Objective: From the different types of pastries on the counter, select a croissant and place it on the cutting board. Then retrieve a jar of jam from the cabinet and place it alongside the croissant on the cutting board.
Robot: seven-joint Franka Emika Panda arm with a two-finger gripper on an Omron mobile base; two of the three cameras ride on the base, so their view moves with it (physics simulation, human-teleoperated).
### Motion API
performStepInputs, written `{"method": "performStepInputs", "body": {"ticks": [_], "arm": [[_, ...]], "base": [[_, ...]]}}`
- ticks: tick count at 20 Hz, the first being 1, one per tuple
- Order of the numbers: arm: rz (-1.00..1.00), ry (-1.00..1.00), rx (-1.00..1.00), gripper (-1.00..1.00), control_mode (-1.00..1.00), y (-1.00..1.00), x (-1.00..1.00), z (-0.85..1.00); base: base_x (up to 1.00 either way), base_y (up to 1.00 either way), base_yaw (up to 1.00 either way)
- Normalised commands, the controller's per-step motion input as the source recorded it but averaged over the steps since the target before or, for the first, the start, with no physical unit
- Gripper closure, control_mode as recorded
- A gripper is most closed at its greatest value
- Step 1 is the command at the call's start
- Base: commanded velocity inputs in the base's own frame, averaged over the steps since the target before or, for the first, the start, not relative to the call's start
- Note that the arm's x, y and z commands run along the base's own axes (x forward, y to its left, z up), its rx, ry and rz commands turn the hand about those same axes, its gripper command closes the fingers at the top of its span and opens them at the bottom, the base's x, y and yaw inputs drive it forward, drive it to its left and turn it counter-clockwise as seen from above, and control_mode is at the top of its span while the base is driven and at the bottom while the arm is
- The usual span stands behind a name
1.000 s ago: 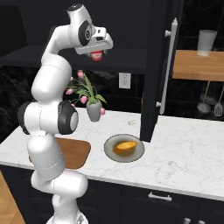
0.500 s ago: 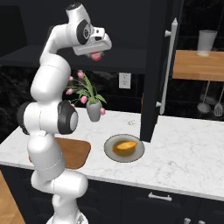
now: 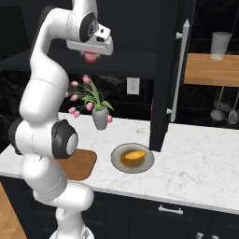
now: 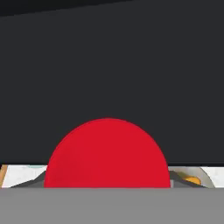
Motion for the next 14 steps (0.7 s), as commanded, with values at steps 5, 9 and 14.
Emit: {"method": "performStepInputs", "body": {"ticks": [5,9,14], "arm": [[0.0,0.0,0.12,1.0,-1.0,0.35,-1.0,-0.33],[-0.01,0.0,0.01,1.0,-1.0,0.39,-1.0,-0.71],[-0.01,0.02,0.0,1.0,-1.0,0.38,-1.0,-0.85]], "base": [[0.0,0.0,0.0],[0.0,0.0,0.0],[0.0,0.0,0.0]]}}
